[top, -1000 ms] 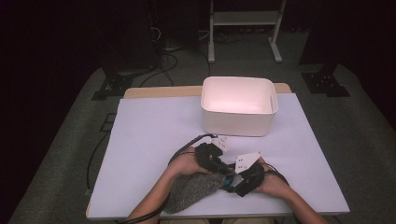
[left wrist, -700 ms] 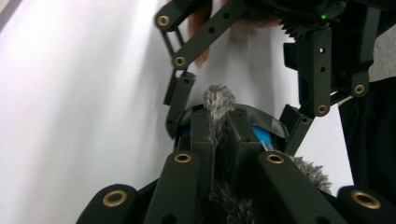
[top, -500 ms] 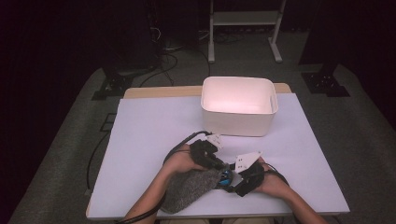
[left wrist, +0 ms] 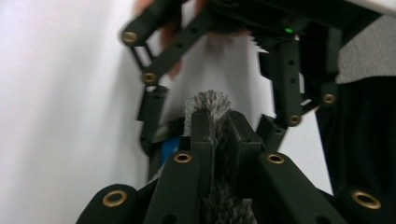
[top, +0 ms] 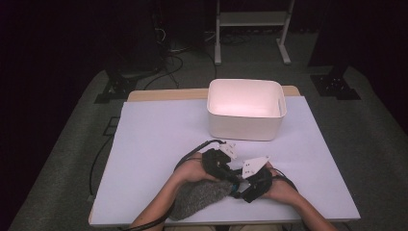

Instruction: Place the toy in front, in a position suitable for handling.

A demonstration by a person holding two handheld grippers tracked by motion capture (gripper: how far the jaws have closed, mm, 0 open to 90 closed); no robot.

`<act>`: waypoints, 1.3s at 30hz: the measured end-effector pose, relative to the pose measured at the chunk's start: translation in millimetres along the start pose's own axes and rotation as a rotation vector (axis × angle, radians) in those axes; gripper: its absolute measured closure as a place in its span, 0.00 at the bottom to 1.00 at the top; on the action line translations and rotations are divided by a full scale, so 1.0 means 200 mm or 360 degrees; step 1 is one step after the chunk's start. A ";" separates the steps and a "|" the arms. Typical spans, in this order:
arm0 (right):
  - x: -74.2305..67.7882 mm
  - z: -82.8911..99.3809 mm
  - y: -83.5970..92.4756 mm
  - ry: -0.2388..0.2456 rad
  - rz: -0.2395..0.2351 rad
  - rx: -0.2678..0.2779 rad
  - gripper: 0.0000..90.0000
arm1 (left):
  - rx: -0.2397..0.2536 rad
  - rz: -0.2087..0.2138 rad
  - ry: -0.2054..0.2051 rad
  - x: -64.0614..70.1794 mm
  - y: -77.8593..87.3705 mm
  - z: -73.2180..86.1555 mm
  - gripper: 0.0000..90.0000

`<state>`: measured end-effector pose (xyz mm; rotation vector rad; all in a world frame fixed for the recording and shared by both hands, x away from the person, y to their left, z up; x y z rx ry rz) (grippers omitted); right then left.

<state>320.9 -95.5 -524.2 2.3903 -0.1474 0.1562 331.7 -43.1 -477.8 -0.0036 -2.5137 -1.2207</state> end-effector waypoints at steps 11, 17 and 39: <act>0.00 0.00 0.00 0.0015 0.0018 -0.0012 0.26 | -0.0042 -0.0006 -0.0002 0.04 0.00 0.08 0.92; 0.01 -0.01 -0.02 0.0029 0.0024 -0.0015 0.23 | -0.0059 0.0019 -0.0025 0.05 -0.03 0.06 0.92; 0.01 -0.01 -0.02 0.0008 0.0006 -0.0016 0.26 | -0.0047 -0.0206 0.0109 -0.05 0.24 0.29 0.91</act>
Point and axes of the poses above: each handheld gripper's, and its own axes: y roughly backward along the jaws, z roughly out of its underside, x roughly to its right, the point moved 9 cm from there along -y, roughly forward along the jaws, and after that the axes turned 12 degrees about y, right-handed, at the moved point
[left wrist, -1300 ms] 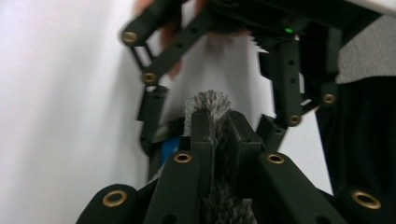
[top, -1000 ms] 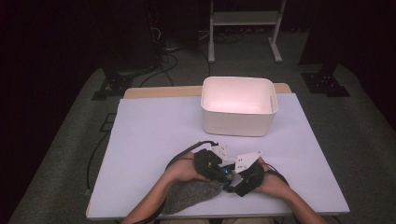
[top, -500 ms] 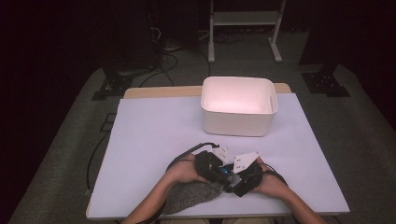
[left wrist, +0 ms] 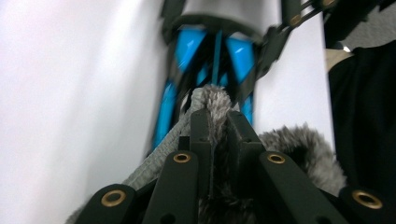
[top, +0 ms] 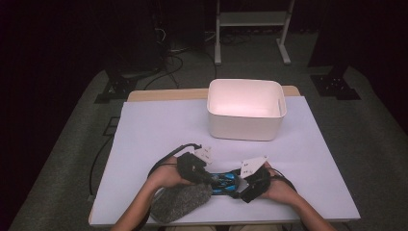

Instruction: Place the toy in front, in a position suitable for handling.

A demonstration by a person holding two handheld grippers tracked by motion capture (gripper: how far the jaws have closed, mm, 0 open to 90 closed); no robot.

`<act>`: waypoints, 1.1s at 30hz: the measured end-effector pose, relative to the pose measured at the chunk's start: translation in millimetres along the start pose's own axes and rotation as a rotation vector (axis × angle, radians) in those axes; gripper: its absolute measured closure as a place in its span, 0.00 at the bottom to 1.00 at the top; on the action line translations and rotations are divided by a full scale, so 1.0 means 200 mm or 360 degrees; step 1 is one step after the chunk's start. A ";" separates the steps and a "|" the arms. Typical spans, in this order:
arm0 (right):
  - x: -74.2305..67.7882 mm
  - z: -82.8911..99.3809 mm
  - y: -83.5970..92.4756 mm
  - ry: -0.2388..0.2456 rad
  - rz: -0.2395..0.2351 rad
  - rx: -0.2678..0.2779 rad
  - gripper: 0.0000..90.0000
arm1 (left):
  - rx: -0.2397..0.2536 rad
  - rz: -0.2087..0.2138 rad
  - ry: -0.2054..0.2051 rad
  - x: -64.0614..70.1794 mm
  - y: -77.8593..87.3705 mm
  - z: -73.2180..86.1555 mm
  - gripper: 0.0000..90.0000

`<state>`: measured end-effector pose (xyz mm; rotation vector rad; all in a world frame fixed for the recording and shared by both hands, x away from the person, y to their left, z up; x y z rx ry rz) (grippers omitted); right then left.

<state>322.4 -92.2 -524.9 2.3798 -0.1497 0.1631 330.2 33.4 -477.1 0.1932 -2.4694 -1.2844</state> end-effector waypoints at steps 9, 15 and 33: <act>0.00 0.00 0.00 -0.0009 -0.0001 -0.0002 0.26 | 0.0114 0.0017 0.0048 -0.01 0.12 0.02 0.74; 0.00 0.00 0.00 -0.0008 -0.0001 -0.0001 0.26 | 0.0172 0.0020 0.0032 0.02 0.23 0.03 0.65; 0.00 0.00 0.00 -0.0016 -0.0001 0.0000 0.26 | -0.0007 -0.0108 -0.0012 0.03 0.00 0.07 0.59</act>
Point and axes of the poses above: each handheld gripper's, and its own axes: y roughly backward along the jaws, z roughly out of its underside, x roughly to its right, the point moved 9 cm from there along -y, roughly forward along the jaws, and after that the axes turned 12 degrees about y, right-handed, at the moved point
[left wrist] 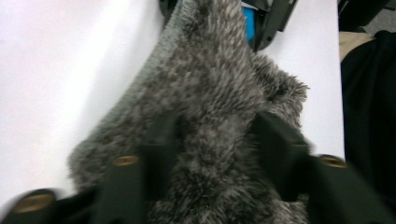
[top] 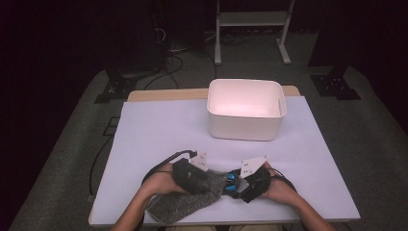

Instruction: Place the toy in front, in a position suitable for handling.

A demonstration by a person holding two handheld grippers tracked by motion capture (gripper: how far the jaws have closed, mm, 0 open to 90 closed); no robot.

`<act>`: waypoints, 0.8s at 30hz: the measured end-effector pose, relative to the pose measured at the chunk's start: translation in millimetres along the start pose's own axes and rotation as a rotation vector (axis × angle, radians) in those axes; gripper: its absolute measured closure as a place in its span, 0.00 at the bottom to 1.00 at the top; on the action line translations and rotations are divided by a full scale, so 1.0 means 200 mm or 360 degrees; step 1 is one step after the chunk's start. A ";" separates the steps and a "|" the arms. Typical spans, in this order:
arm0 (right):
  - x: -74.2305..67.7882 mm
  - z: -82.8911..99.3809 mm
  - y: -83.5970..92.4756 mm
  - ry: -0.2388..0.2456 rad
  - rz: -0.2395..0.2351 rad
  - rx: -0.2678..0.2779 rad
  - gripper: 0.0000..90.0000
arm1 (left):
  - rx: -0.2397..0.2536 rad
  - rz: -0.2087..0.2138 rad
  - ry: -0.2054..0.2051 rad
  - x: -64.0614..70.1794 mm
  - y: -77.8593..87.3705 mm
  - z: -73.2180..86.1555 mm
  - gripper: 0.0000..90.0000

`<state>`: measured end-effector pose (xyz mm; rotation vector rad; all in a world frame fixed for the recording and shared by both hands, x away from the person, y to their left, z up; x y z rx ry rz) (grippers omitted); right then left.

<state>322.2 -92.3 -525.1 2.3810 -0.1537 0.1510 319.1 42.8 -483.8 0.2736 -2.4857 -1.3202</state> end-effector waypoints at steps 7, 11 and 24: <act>0.00 0.00 0.00 0.0005 0.0003 -0.0001 0.26 | 0.0023 -0.0002 0.0152 -0.10 0.06 0.01 0.87; 0.00 0.00 0.00 -0.0001 -0.0001 -0.0002 0.26 | 0.0040 0.0014 0.0148 -0.10 0.09 0.00 0.87; 0.01 0.01 0.04 -0.0055 -0.0044 -0.0082 0.26 | 0.0023 0.0126 0.0119 -0.05 0.00 0.00 0.85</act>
Point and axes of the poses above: each handheld gripper's, and its own axes: y roughly backward along the jaws, z roughly out of its underside, x roughly to its right, the point moved 9 cm from there along -y, roughly forward along the jaws, and after that the axes turned 12 degrees about y, right-handed, at the moved point
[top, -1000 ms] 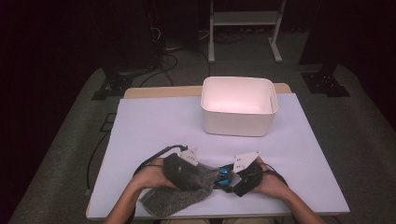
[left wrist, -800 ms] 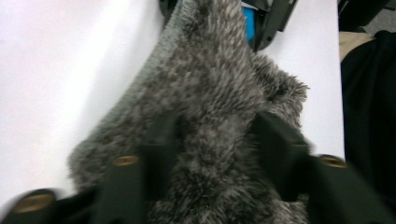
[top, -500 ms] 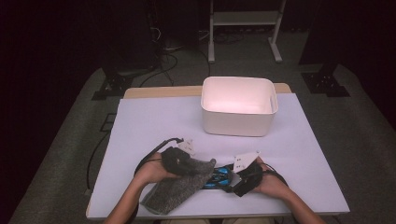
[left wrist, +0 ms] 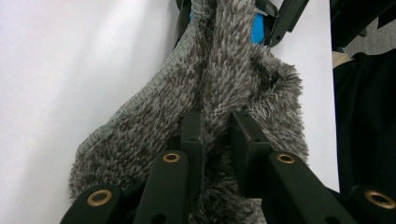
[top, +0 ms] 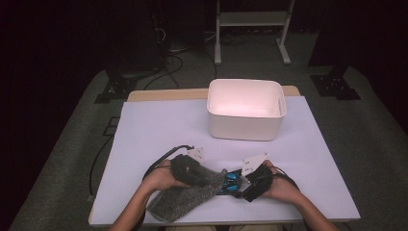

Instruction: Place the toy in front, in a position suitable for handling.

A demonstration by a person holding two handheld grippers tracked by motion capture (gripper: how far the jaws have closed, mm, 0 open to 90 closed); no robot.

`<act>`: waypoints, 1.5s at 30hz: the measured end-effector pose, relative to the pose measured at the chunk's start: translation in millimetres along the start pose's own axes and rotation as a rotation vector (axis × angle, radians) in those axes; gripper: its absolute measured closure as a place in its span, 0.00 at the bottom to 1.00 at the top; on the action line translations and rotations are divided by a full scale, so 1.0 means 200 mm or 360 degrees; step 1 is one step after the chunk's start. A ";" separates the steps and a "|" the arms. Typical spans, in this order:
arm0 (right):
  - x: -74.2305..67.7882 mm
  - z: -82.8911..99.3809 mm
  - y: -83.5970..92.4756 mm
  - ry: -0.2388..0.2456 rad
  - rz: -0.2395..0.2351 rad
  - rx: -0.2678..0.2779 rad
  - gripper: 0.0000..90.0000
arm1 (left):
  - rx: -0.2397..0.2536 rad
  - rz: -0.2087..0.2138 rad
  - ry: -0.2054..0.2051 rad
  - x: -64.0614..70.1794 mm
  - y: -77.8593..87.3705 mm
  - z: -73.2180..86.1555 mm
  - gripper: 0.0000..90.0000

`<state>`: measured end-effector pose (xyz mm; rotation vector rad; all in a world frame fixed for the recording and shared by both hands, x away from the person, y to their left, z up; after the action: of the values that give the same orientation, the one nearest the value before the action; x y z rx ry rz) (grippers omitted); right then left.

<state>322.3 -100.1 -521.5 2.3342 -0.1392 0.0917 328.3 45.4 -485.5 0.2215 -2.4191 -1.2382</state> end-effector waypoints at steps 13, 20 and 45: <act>0.07 -0.11 0.12 -0.0090 -0.0070 0.0039 0.28 | 0.0018 0.0016 0.0011 0.00 -0.01 0.00 0.85; 0.11 -0.10 0.06 -0.0139 -0.0122 -0.0007 0.32 | 0.0020 0.0005 0.0008 0.00 0.00 0.00 0.84; 0.07 -0.10 0.01 -0.0250 -0.0150 0.0070 0.43 | 0.0090 -0.0020 0.0152 -0.10 0.08 -0.08 0.78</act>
<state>334.9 -89.0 -504.5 2.3870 -0.1055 -0.1369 354.2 49.2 -470.9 0.3058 -2.3761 -1.1388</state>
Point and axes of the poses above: each handheld gripper's, and its own axes: y roughly backward along the jaws, z roughly out of its underside, x roughly to its right, the point moved 9 cm from there along -y, roughly forward along the jaws, and after that the axes turned 12 degrees about y, right-handed, at the moved point
